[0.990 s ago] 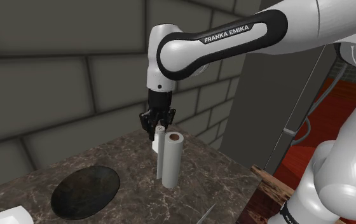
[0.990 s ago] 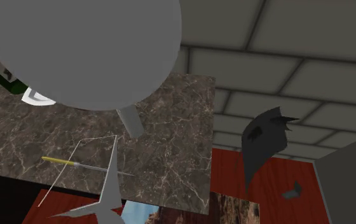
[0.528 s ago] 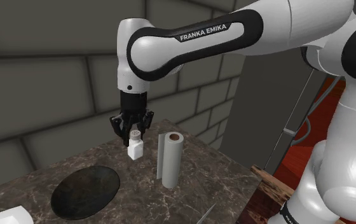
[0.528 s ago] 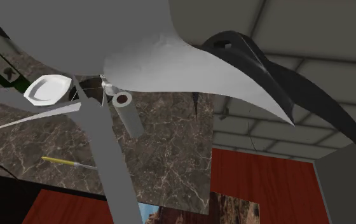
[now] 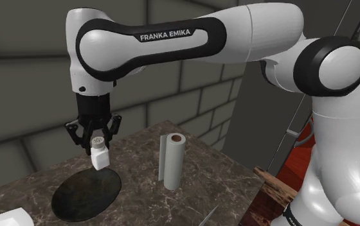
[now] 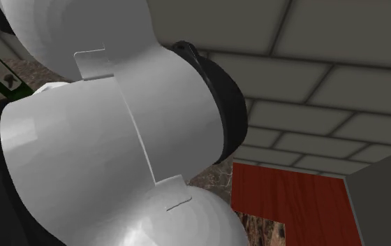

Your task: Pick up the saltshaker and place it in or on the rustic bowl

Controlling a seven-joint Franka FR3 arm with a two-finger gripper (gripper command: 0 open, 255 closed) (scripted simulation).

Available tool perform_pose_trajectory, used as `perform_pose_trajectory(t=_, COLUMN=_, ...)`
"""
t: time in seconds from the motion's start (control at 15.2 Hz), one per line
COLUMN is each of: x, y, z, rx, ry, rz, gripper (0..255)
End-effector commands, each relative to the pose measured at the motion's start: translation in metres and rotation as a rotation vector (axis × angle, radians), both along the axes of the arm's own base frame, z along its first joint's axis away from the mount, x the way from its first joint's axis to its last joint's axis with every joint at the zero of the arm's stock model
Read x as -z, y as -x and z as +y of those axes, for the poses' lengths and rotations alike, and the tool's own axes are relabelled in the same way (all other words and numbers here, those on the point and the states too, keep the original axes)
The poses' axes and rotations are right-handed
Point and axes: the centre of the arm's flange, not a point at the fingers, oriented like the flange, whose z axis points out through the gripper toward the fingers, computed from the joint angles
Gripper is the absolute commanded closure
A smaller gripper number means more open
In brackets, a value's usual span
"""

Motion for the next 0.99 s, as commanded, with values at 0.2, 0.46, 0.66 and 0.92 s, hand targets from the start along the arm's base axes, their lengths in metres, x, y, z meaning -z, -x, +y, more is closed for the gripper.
perform_pose_trajectory(t=0.2, x=0.007, y=-0.009, z=0.048, rx=0.002, ry=0.001, rz=0.000, gripper=255)
perform_pose_trajectory(t=0.46, x=0.028, y=-0.009, z=0.048, rx=0.002, ry=0.001, rz=0.000, gripper=255)
perform_pose_trajectory(t=0.66, x=0.044, y=-0.009, z=0.048, rx=0.002, ry=0.001, rz=0.000, gripper=255)
perform_pose_trajectory(t=0.92, x=0.065, y=-0.009, z=0.048, rx=0.002, ry=0.001, rz=0.000, gripper=255)
